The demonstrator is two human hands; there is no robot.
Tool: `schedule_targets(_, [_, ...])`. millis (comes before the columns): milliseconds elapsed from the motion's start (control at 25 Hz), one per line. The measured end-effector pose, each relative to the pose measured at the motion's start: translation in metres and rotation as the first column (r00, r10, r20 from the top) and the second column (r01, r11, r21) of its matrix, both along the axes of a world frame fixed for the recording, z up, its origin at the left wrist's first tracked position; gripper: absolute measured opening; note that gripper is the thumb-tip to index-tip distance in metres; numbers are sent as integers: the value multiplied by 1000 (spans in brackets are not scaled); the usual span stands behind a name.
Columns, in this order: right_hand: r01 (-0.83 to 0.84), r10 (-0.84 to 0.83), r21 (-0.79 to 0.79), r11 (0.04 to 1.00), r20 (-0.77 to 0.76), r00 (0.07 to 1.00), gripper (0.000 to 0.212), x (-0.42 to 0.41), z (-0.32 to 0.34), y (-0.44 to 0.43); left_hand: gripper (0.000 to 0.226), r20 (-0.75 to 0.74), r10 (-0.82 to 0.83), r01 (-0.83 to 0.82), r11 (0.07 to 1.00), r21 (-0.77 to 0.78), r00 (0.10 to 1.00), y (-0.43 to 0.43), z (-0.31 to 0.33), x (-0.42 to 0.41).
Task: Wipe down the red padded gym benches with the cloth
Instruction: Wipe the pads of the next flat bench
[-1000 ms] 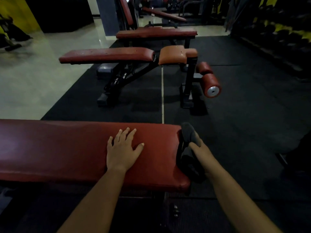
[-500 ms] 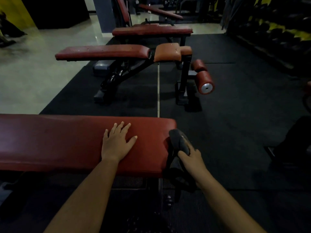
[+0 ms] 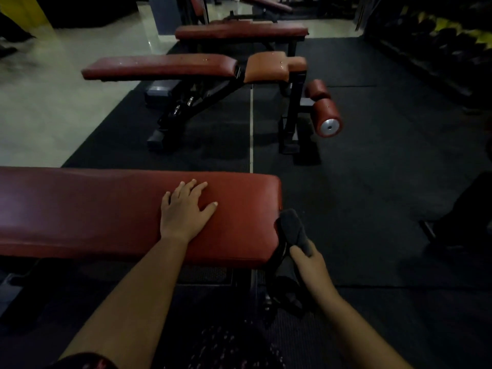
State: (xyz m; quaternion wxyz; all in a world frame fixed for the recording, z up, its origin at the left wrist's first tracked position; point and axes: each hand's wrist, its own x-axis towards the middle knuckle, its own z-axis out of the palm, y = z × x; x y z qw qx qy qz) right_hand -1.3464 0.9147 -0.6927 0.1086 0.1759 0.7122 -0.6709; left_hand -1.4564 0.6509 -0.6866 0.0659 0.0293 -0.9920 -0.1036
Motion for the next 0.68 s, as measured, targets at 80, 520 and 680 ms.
schedule_targets(80, [-54, 56, -51, 997, 46, 997, 24, -6, 7, 8, 65, 2, 1, -1, 1000, -2, 1000, 0, -1, 0])
schedule_targets(520, [-101, 117, 191, 976, -76, 990, 56, -8, -1, -2, 65, 4, 12, -12, 1000, 5, 1000, 1, 0, 1])
schedule_targets(680, [-173, 256, 404, 898, -162, 953, 59, 27, -5, 0, 65, 11, 13, -13, 1000, -3, 1000, 2, 0, 1])
